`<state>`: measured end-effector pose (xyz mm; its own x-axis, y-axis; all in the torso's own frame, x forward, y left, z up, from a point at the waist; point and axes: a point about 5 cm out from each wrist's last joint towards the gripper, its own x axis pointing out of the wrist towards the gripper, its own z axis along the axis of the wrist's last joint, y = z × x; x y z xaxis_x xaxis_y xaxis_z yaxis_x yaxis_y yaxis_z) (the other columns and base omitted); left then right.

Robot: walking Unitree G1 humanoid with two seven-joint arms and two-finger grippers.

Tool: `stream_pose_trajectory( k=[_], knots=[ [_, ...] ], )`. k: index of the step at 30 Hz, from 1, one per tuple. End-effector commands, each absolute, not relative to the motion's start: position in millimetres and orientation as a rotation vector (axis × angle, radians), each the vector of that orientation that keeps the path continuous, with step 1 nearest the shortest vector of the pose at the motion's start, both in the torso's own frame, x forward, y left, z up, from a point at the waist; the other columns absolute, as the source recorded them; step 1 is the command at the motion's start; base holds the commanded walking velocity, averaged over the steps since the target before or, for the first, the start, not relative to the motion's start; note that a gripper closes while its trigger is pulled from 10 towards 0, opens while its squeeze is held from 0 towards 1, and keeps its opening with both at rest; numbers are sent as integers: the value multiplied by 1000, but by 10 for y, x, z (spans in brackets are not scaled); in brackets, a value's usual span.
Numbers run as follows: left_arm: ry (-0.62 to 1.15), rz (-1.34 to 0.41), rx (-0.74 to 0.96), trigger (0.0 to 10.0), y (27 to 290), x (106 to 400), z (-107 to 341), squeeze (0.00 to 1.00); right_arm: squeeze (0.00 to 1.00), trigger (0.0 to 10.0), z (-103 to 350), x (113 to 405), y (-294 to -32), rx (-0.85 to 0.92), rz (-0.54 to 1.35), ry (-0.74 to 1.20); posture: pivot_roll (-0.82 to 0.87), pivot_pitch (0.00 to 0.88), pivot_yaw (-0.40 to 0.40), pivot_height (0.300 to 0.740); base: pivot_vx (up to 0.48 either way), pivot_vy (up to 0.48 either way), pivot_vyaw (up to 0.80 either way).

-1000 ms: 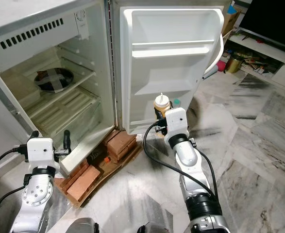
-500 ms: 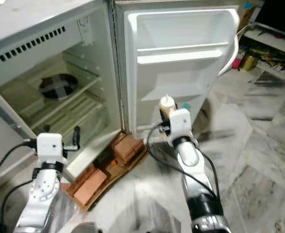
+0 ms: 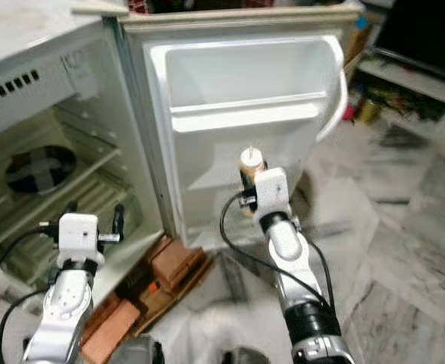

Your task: Restocking fridge

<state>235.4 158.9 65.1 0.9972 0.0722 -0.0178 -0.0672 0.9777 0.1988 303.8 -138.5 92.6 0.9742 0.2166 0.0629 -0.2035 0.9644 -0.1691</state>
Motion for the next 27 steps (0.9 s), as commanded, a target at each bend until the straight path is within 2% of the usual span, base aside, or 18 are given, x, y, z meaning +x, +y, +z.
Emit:
stream_pose_trajectory(
  k=[1,3,15,23,27],
  knots=[
    [18,46,183,10000,1515,2354,669,0,0,10000,958,3042,-1503,-174,182,-87,95,63,-29,740,458,0,0],
    [17,47,170,10000,1518,2354,670,0,0,10000,952,3037,-1502,-174,185,-85,95,64,-29,740,416,0,0],
    [35,76,155,10000,1557,2340,662,0,0,10000,885,2977,-1399,-118,260,-60,96,75,-25,740,0,0,0],
    [26,52,177,10000,1552,2345,671,0,0,10000,889,2974,-1407,-107,259,-60,93,76,-19,740,0,430,0],
    [27,47,183,10000,1544,2345,670,0,0,10000,888,2972,-1411,-108,257,-60,92,76,-18,740,292,379,0]
  ],
)
